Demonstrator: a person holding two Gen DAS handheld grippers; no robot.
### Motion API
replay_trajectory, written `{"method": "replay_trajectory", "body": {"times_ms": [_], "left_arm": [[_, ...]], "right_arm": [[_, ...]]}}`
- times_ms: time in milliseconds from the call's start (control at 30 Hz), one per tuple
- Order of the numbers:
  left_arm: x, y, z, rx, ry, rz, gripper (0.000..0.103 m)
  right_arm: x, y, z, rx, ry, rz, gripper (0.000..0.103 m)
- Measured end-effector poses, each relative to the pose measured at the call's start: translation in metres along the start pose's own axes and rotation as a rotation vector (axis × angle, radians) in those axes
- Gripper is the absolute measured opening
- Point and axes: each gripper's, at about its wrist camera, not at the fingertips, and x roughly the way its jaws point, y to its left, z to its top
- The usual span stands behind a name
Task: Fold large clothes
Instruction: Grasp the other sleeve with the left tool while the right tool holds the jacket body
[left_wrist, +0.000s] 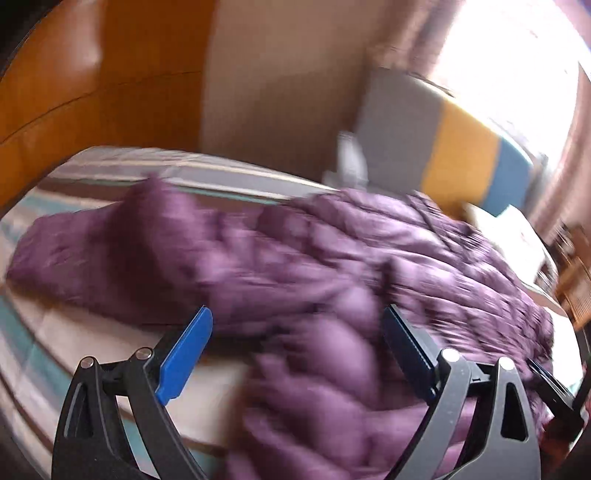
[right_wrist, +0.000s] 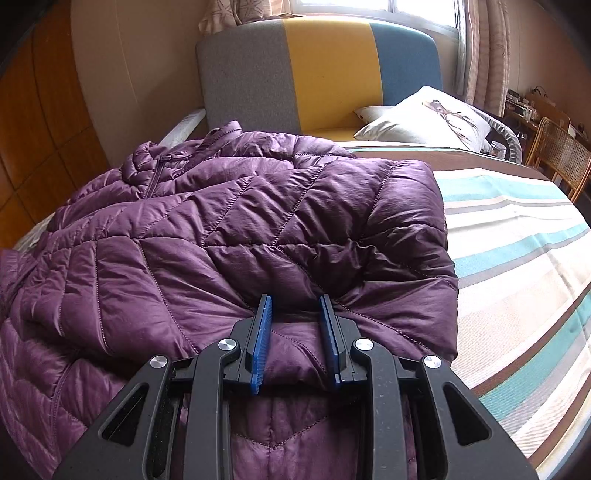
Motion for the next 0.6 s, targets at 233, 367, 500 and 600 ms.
{"method": "replay_trajectory", "body": {"times_ms": [233, 367, 500, 600], "left_arm": [[-0.005, 0.086, 0.0, -0.145, -0.008, 0.125, 0.093], [-0.007, 0.137, 0.001, -0.244, -0.03, 0.198, 0.09], [-0.005, 0.197, -0.005, -0.456, -0.019, 0.213, 0.069], [-0.001, 0.244, -0.015, -0.669, -0.012, 0.191, 0.067]], "right_arm": [[0.0, 0.0, 0.0, -0.002, 0.0, -0.002, 0.026], [0.0, 0.0, 0.0, 0.001, 0.0, 0.001, 0.026], [0.0, 0.0, 0.0, -0.001, 0.001, -0.001, 0.026], [0.0, 0.0, 0.0, -0.001, 0.001, -0.001, 0.026]]}}
